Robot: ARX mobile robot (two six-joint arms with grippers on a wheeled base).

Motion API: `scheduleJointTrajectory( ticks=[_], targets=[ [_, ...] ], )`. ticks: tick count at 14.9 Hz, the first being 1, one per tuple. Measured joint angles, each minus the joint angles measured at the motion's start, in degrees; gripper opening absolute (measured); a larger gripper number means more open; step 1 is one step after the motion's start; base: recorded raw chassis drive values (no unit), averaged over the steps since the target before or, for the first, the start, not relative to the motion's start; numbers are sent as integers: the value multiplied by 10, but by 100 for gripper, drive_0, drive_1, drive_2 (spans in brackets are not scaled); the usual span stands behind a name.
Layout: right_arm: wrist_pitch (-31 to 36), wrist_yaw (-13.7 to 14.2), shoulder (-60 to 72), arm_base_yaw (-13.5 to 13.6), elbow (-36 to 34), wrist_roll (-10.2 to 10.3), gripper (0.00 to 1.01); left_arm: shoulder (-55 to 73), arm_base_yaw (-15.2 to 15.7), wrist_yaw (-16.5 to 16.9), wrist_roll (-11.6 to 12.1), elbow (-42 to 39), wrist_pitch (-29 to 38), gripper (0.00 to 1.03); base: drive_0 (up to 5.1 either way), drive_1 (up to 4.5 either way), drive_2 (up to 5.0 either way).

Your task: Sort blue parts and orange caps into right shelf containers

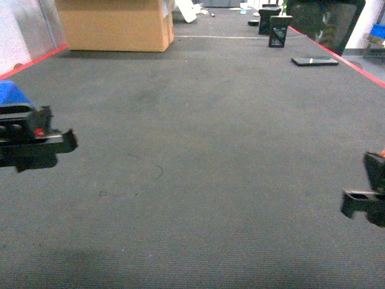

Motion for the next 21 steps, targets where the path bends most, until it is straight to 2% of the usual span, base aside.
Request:
scheduleJointTrajectory(
  ticks=[2,3,5,6,7,8,10,11,12,13,14,18,19,20,21],
  targets=[
    [-82,21,-160,4,-58,-1,44,-145,-7,-34,16,-69,-52,42,0,0,0],
    [-154,36,-272,14,-83,1,44,-222,-11,-49,20,-96,-91,42,0,0,0],
    [-279,67,-457,43,-101,1,44,-382,-24,-75,30,-132,-185,42,0,0,0],
    [-314,85,-527,59,-101,-5,44,-438,-28,-82,31,-137,-218,42,0,0,0],
    [-307,110,-555,73,-97,-9,44,-467,-35,-93,31,-137,-224,42,0,0,0],
    [-290,130,-529,82,-89,-18,44,-469,-40,-90,30,-136,-220,42,0,0,0],
    [-299,130,-517,85,-90,-26,44,-462,-43,-87,30,-136,-228,42,0,0,0],
    [-338,88,-538,69,-87,-35,44,-491,-21,-35,32,-127,-311,42,0,0,0],
    [-381,20,-579,34,-93,-40,44,-535,2,25,33,-128,-371,42,0,0,0],
    [-401,-21,-608,4,-100,-42,44,-572,25,67,33,-133,-407,42,0,0,0],
    [-418,-50,-633,-18,-105,-43,44,-595,39,88,33,-140,-424,42,0,0,0],
    [-473,-127,-705,-90,-121,-46,44,-665,85,137,33,-162,-479,42,0,0,0],
    [-459,-139,-715,-103,-130,-47,44,-683,94,146,33,-164,-490,42,0,0,0],
    [-477,-152,-728,-115,-135,-48,44,-692,121,184,33,-179,-468,42,0,0,0],
    [-484,-163,-739,-125,-135,-48,44,-704,156,207,35,-180,-495,42,0,0,0]
  ],
)
